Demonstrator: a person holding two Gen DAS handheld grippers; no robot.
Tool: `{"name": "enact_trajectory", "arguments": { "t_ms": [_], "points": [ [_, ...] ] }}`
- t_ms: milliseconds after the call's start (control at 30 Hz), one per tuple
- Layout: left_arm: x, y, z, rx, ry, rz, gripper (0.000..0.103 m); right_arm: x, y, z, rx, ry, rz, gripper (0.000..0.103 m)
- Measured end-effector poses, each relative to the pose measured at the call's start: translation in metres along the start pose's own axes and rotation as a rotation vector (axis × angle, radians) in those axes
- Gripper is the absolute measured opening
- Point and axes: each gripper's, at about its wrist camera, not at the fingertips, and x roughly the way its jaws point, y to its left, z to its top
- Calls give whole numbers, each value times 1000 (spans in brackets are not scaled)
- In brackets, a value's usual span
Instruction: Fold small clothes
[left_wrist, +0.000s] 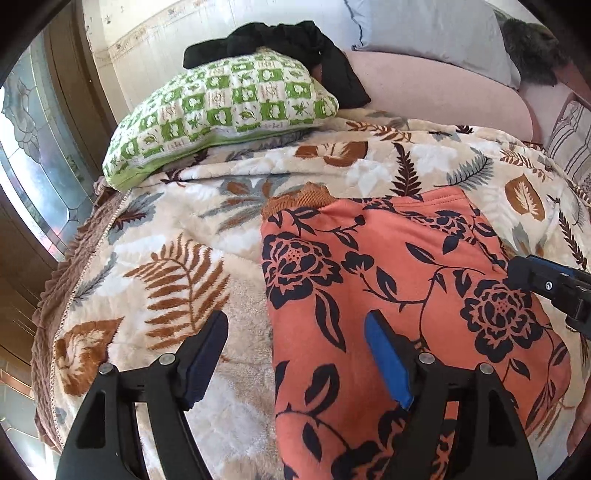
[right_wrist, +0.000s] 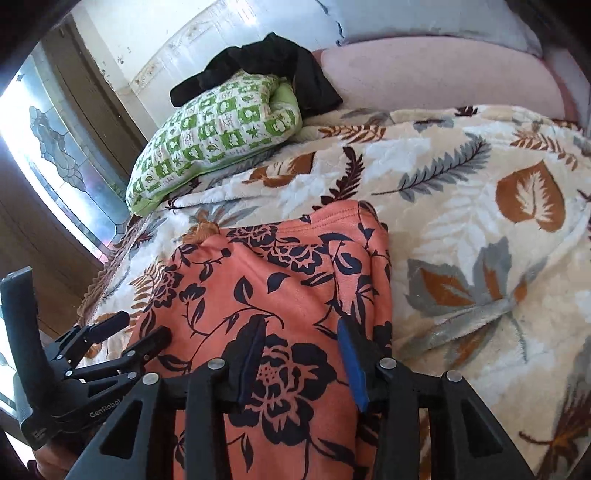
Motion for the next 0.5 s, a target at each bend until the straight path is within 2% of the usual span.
{"name": "enact_trajectory", "arguments": {
  "t_ms": [133, 200, 333, 400, 500],
  "points": [
    [-44, 1, -3, -2, -92, 39, 85, -45, 9, -5, -28, -100, -36, 52],
    [-69, 5, -6, -33, -125, 34, 89, -71, 14, -8, -41, -150, -49, 59],
    [-115, 16, -10, -120, -182, 13, 91, -122, 24, -19, -61, -246, -83, 62],
    [-137, 19, -9, -148, -211, 17, 94, -145, 30, -25, -78, -287, -102, 63],
    [-169, 22, -7, -170, -266, 40, 98, -177, 37, -31, -83, -337, -115, 70]
  ]
}}
